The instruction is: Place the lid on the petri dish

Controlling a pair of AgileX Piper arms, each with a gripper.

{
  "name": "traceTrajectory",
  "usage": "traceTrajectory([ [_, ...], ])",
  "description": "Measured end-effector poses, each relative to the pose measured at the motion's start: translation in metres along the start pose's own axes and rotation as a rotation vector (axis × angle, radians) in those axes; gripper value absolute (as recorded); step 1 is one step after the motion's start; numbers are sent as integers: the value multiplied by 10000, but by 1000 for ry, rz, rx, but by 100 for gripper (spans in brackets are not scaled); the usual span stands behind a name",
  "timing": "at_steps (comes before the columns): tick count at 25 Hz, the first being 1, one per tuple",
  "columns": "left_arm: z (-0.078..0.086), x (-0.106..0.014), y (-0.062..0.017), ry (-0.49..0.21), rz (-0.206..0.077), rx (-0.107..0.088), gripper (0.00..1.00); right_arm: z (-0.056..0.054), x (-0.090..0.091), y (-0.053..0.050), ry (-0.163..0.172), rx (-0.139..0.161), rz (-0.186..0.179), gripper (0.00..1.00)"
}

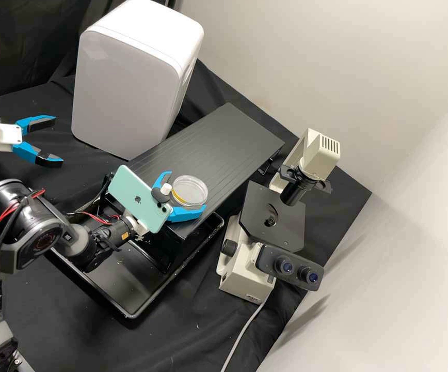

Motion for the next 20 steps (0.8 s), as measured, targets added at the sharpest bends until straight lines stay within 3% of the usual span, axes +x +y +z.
traceTrajectory([
  [2, 9, 1, -2, 9, 3, 12, 100, -1, -52, -13, 1, 0, -5, 100],
  [4, 15, 1, 1, 20, 8, 43, 100, -5, -108, -47, 5, -1, -14, 100],
  [6, 33, -13, 30, 17, 22, 46, 100, -18, -179, -58, 11, -13, -12, 100],
  [9, 54, -40, 100, 35, 66, 29, 100, -71, -316, -77, 10, -39, 2, 100],
  [11, 49, -62, 92, 49, 68, 42, 100, -89, -380, -105, 1, -48, 6, 100],
  [13, 51, -70, 83, 49, 64, 55, 100, -116, -456, -121, -8, -46, 17, 100],
  [16, 50, -71, 82, 50, 64, 64, 100, -157, -583, -129, 8, -41, 10, 100],
  [20, 49, -71, 82, 52, 64, 70, 100, -152, -673, -119, 9, -6, 8, 100],
])
